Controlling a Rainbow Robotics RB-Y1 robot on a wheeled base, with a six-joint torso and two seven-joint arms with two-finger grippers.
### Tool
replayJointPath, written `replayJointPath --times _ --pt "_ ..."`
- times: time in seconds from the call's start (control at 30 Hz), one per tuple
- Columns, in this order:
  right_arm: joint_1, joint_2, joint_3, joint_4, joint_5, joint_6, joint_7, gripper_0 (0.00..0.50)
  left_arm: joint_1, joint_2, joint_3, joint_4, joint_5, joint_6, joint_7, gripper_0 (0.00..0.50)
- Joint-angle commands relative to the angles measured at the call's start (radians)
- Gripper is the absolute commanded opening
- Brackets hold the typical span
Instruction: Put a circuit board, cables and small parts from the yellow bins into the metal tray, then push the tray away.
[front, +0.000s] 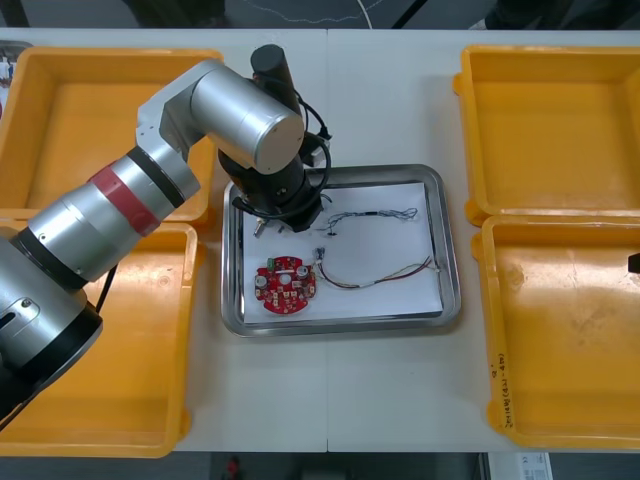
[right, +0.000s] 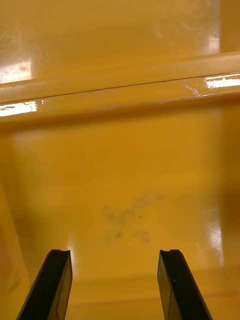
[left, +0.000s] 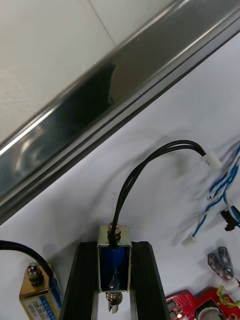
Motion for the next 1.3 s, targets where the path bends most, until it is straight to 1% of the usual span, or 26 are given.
replayJointPath --times 0.03,0.17,0.2,0.27,0.3,0.33,0.37,0.4,0.43,0.47,0.6,0.77,1.0,1.2,1.3 --pt "0.018 -0.035 -0.008 -0.033 0.001 0.002 -0.023 0.5 -0.052 -0.018 -0.021 -0.006 0.006 -0.006 0.023 0.003" --pt "0.018 -0.035 -0.01 -0.033 0.001 0.002 -0.023 0.5 -0.052 -0.016 -0.021 -0.007 0.011 -0.005 0.024 0.007" --pt "0.018 -0.035 -0.01 -0.033 0.001 0.002 -0.023 0.5 -0.052 -0.015 -0.021 -0.007 0.011 -0.005 0.024 0.024" --pt "0.018 -0.035 -0.008 -0.033 0.001 0.002 -0.024 0.5 -0.052 -0.012 -0.021 -0.009 0.014 -0.006 0.024 0.118" --pt "0.018 -0.035 -0.008 -0.033 0.001 0.002 -0.024 0.5 -0.052 -0.007 -0.021 -0.01 0.015 -0.006 0.024 0.206" --pt "0.018 -0.035 -0.008 -0.033 0.001 0.002 -0.024 0.5 -0.052 -0.006 -0.018 -0.015 0.018 -0.005 0.024 0.315" --pt "0.018 -0.035 -0.008 -0.033 0.001 0.002 -0.024 0.5 -0.052 -0.004 -0.017 -0.017 0.02 -0.005 0.024 0.361" --pt "0.018 -0.035 -0.008 -0.033 0.003 0.002 -0.024 0.5 -0.052 -0.003 -0.013 -0.018 0.023 -0.005 0.024 0.439" --pt "0.018 -0.035 -0.008 -0.033 0.004 0.002 -0.023 0.5 -0.052 0.0 -0.009 -0.018 0.027 -0.005 0.024 0.485" --pt "0.018 -0.035 -0.008 -0.033 0.004 0.002 -0.024 0.5 -0.052 0.0 -0.006 -0.018 0.029 -0.005 0.024 0.5" --pt "0.018 -0.035 -0.007 -0.033 0.006 0.002 -0.024 0.5 -0.052 0.003 0.017 -0.027 0.038 0.005 0.02 0.5" --pt "0.018 -0.035 -0.007 -0.033 0.006 0.002 -0.024 0.5 -0.052 0.005 0.06 -0.044 0.038 0.046 0.017 0.5" --pt "0.018 -0.039 -0.008 -0.033 0.003 0.002 -0.02 0.5 -0.052 0.013 0.14 -0.11 0.031 0.14 0.018 0.5" --pt "0.018 -0.063 0.006 -0.033 -0.014 0.002 -0.02 0.5 -0.052 0.026 0.22 -0.162 0.026 0.21 0.018 0.5" --pt "0.018 -0.074 0.01 -0.033 -0.028 0.002 -0.017 0.5 -0.049 0.028 0.283 -0.192 0.012 0.276 0.014 0.5"
